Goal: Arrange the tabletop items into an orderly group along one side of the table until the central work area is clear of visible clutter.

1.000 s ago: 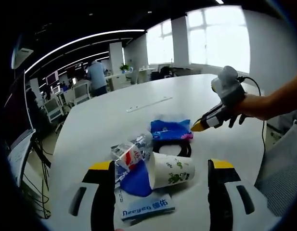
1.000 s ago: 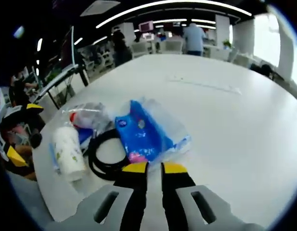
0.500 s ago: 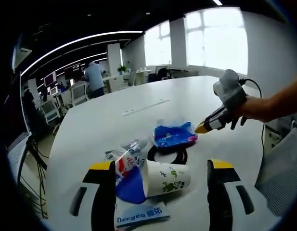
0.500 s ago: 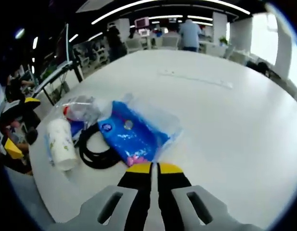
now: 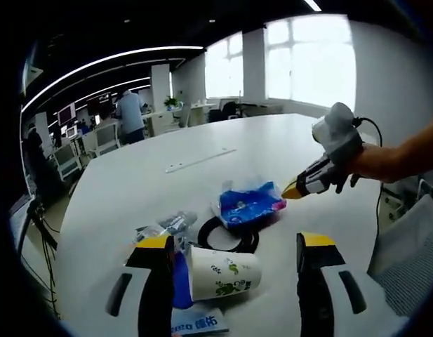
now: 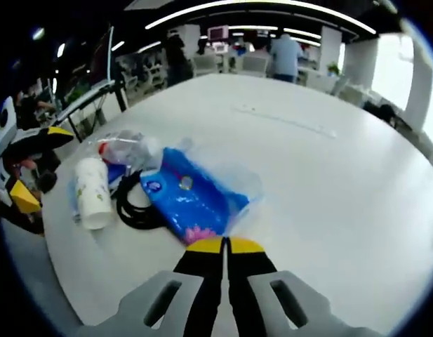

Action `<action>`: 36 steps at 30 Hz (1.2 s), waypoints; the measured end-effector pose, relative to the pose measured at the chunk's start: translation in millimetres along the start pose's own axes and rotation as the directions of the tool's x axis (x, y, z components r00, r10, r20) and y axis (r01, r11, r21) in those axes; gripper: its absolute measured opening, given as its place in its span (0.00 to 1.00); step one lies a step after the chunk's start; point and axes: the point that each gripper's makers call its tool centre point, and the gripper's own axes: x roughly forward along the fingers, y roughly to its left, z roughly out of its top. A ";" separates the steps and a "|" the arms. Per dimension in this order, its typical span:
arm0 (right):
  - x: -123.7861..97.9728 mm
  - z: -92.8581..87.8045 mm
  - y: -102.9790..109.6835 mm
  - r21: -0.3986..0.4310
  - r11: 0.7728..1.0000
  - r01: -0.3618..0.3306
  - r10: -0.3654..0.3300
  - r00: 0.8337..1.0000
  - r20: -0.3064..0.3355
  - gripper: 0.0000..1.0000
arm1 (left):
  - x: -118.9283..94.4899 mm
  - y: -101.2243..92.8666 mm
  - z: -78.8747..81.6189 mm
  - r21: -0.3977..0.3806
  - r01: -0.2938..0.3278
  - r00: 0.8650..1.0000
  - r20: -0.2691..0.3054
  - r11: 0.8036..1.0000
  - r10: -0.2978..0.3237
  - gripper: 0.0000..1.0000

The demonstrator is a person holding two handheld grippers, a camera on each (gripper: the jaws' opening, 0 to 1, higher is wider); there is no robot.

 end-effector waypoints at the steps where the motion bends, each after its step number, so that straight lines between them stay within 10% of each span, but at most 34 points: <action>1: -1.7 0.0 -0.6 0.000 1.000 -0.001 0.001 1.000 0.001 0.00 | 2.2 -1.3 -0.1 0.001 0.003 1.000 -0.004 1.000 -0.003 0.69; 36: -23.3 -20.1 -13.6 -0.089 0.996 -0.030 0.030 1.000 0.003 0.00 | 70.7 -19.6 -0.7 -0.049 0.035 0.995 -0.092 0.998 -0.039 0.41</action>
